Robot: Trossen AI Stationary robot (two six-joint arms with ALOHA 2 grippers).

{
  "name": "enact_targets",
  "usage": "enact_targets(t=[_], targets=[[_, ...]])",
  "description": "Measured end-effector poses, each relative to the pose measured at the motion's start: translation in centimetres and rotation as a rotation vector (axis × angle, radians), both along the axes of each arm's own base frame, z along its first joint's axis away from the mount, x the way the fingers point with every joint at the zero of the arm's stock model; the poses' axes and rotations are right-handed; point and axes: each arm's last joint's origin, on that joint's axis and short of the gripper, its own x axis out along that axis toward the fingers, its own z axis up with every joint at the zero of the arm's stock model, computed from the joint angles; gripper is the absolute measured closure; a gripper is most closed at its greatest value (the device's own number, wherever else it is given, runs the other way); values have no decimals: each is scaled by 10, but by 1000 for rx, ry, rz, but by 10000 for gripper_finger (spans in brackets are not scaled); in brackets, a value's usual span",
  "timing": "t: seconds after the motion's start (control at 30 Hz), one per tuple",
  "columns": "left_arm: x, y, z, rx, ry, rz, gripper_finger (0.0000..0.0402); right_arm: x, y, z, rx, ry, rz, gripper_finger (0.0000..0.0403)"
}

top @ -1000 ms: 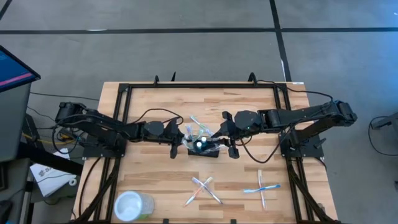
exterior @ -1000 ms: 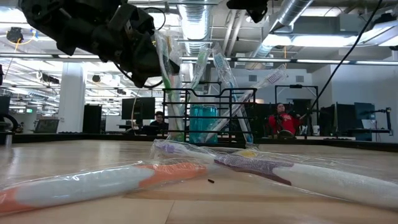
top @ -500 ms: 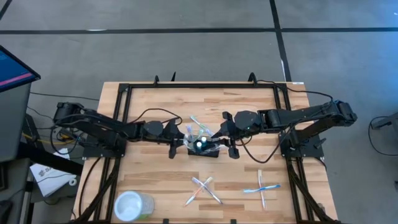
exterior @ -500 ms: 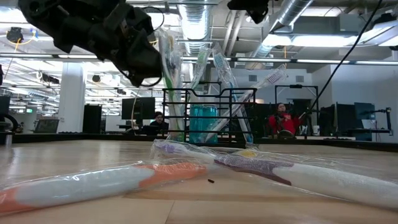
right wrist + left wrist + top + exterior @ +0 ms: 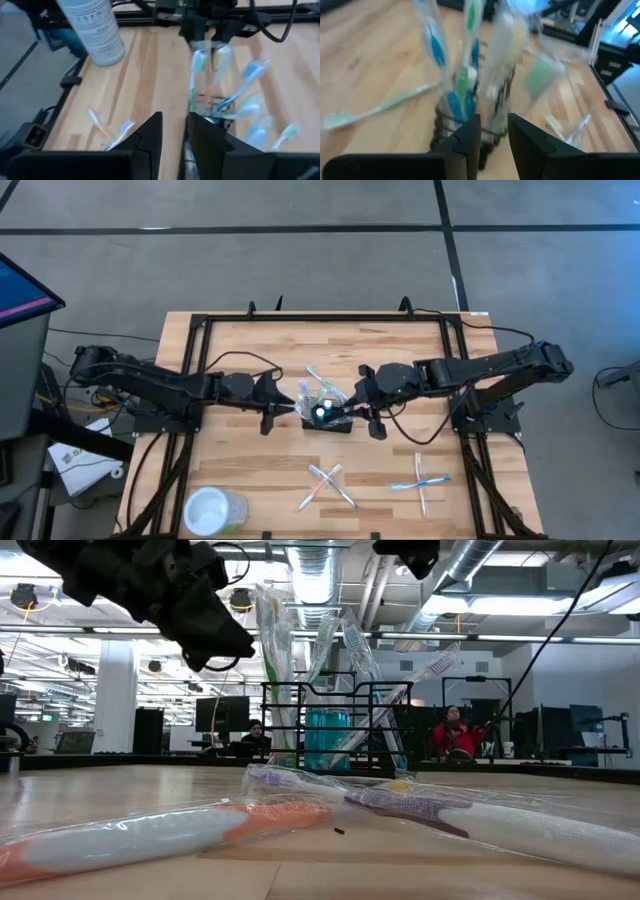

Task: Pick & Place toothbrushing station
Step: Put the purple toothbrush into the wire organizer

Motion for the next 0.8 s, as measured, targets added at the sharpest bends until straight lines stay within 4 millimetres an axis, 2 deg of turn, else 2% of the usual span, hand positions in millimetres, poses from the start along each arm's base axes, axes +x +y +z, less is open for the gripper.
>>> enact_targets(t=[0.37,0.47,0.8], targets=[[-14,-23,-22,-124,82,-22,309,-4,36,-25,78,197,47,317],[-18,-28,-26,-146,91,-1,309,4,48,-32,109,202,48,317],[-22,-49,-22,-122,33,-23,309,23,80,-78,163,314,30,317]])
